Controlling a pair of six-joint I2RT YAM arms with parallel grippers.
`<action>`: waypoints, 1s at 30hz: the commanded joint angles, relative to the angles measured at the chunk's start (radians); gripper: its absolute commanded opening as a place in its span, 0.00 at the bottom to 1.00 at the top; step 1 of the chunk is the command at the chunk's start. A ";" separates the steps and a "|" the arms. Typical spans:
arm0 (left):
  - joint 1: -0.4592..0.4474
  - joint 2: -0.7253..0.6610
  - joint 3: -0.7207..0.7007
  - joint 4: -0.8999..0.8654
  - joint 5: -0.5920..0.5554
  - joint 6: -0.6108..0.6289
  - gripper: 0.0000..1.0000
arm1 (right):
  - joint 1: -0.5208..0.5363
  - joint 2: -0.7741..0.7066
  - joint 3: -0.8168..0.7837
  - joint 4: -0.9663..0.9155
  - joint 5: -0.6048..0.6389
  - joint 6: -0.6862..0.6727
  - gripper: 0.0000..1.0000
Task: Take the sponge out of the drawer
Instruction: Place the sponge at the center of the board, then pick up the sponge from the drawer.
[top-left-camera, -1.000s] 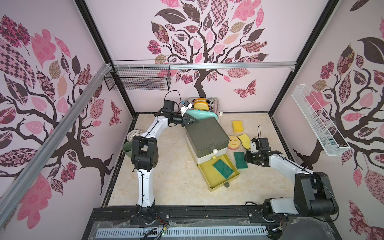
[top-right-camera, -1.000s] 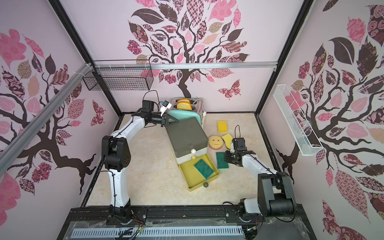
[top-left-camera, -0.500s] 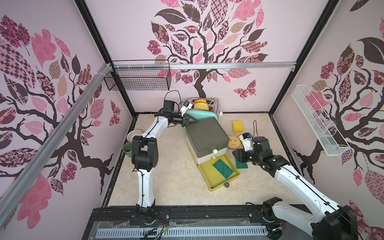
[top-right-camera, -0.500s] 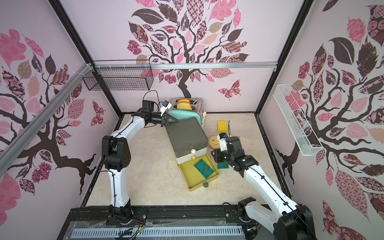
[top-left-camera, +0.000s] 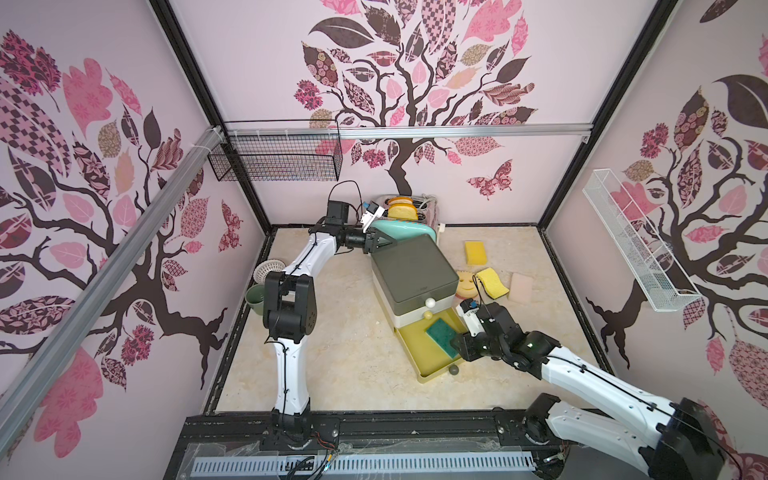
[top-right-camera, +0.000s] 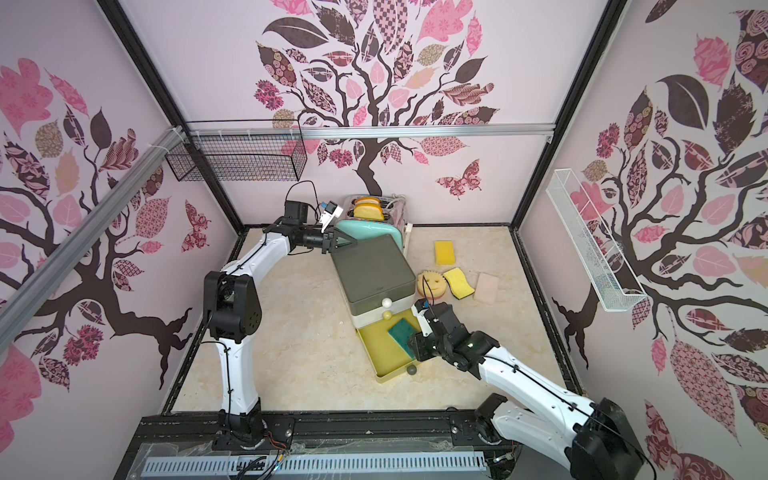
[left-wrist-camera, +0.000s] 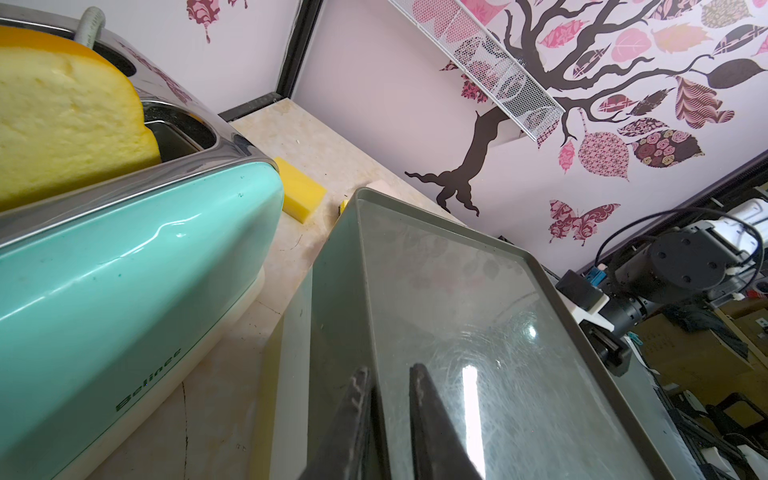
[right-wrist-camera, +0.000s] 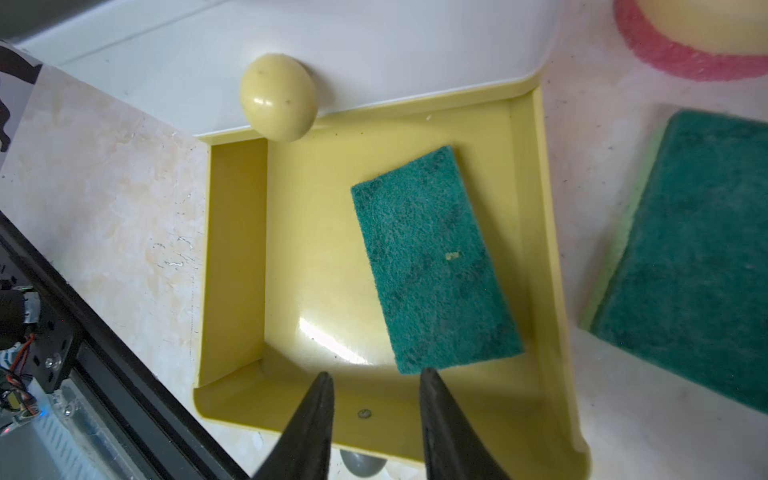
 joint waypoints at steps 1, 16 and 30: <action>0.027 0.069 -0.050 -0.029 -0.106 0.047 0.20 | 0.035 0.057 0.022 0.034 0.058 -0.007 0.37; 0.028 0.072 -0.049 -0.028 -0.104 0.047 0.20 | 0.088 0.236 0.096 0.047 0.153 -0.052 0.43; 0.033 0.076 -0.043 -0.031 -0.101 0.047 0.20 | 0.144 0.341 0.100 0.074 0.248 -0.033 0.47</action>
